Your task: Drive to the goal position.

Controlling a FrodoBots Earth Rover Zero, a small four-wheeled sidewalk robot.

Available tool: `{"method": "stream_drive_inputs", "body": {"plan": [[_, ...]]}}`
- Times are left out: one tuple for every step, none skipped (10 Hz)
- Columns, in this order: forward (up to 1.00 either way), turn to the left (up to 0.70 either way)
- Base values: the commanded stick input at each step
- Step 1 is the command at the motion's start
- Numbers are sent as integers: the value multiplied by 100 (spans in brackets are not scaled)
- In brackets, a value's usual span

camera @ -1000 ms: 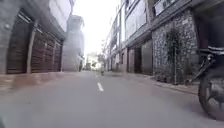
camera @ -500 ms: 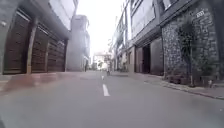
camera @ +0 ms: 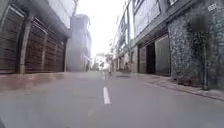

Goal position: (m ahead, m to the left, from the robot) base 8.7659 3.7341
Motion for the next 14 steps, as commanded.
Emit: {"method": "stream_drive_inputs", "body": {"plan": [[100,0],[100,0],[100,0],[100,0],[100,0],[100,0],[100,0],[100,0],[100,0],[100,0],[100,0],[100,0],[100,0],[100,0]]}}
